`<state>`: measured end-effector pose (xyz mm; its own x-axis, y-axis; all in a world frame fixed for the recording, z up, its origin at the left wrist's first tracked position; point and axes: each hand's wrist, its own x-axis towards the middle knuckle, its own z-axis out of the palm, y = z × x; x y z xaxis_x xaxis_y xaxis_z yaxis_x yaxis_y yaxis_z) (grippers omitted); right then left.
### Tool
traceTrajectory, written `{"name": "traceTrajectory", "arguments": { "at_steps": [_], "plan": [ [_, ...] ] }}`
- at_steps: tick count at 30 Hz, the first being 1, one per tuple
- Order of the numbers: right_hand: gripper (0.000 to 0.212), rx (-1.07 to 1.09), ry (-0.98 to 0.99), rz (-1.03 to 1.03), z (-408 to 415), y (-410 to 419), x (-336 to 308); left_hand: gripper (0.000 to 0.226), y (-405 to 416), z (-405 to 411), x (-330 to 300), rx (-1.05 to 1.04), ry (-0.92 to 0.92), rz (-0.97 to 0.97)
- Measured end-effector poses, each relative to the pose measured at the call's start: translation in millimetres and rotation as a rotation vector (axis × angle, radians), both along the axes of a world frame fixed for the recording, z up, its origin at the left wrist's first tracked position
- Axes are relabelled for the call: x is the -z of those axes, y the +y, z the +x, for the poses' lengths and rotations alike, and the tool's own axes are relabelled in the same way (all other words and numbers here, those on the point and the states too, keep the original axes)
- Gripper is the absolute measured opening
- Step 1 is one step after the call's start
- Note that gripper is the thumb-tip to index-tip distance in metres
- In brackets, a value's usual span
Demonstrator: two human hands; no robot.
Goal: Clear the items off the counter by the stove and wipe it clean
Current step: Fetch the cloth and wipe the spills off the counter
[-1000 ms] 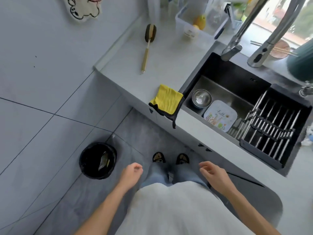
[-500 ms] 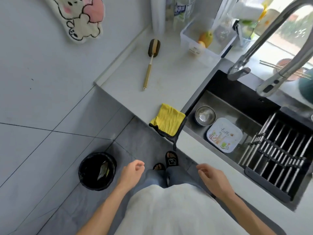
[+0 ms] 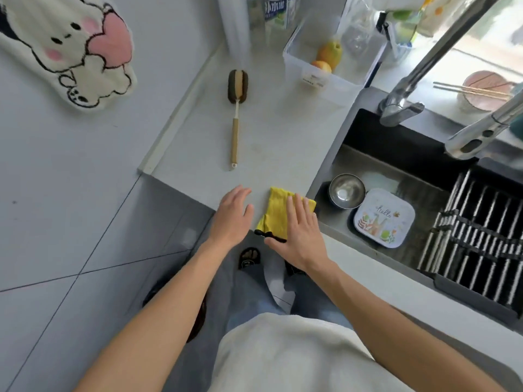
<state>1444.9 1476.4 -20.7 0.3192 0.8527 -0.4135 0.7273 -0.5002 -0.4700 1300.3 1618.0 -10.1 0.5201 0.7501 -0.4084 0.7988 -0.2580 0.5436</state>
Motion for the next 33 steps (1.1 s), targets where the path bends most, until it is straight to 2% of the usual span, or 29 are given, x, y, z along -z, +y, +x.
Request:
{"name": "traceTrajectory", "arguments": {
  "at_steps": [4, 7, 13, 18, 20, 23, 27, 30, 33],
  "plan": [
    [0.130, 0.050, -0.099, -0.040, -28, 7, 30, 0.063, 25, 6, 35, 0.309, 0.135, 0.064],
    [0.123, 0.166, -0.169, -0.004, -43, 13, 47, 0.066, 30, 0, 58, 0.484, 0.165, 0.170],
    [0.084, 0.291, -0.289, 0.105, -58, 19, 69, 0.070, 32, -20, 87, 0.598, 0.159, 0.317],
    [0.078, 0.284, -0.256, 0.100, -57, 19, 68, 0.072, 30, -20, 89, 0.616, 0.172, 0.375],
    [0.075, 0.325, -0.162, 0.125, -52, 17, 60, 0.072, 31, -18, 83, 0.631, 0.195, 0.340],
    [0.059, 0.471, 0.150, 0.240, -43, 14, 36, 0.071, 35, -13, 69, 0.635, 0.207, 0.255],
    [0.040, 0.979, 0.673, 0.277, -32, -1, -6, 0.062, 39, -10, 46, 0.603, 0.145, 0.074],
    [0.026, 1.254, 0.882, 0.352, -30, -32, -29, 0.048, 27, -25, 22, 0.516, 0.050, -0.067],
    [0.023, 1.476, 1.055, 0.411, -39, -78, -44, 0.037, 3, -50, 1, 0.487, -0.001, -0.179]
  ]
}}
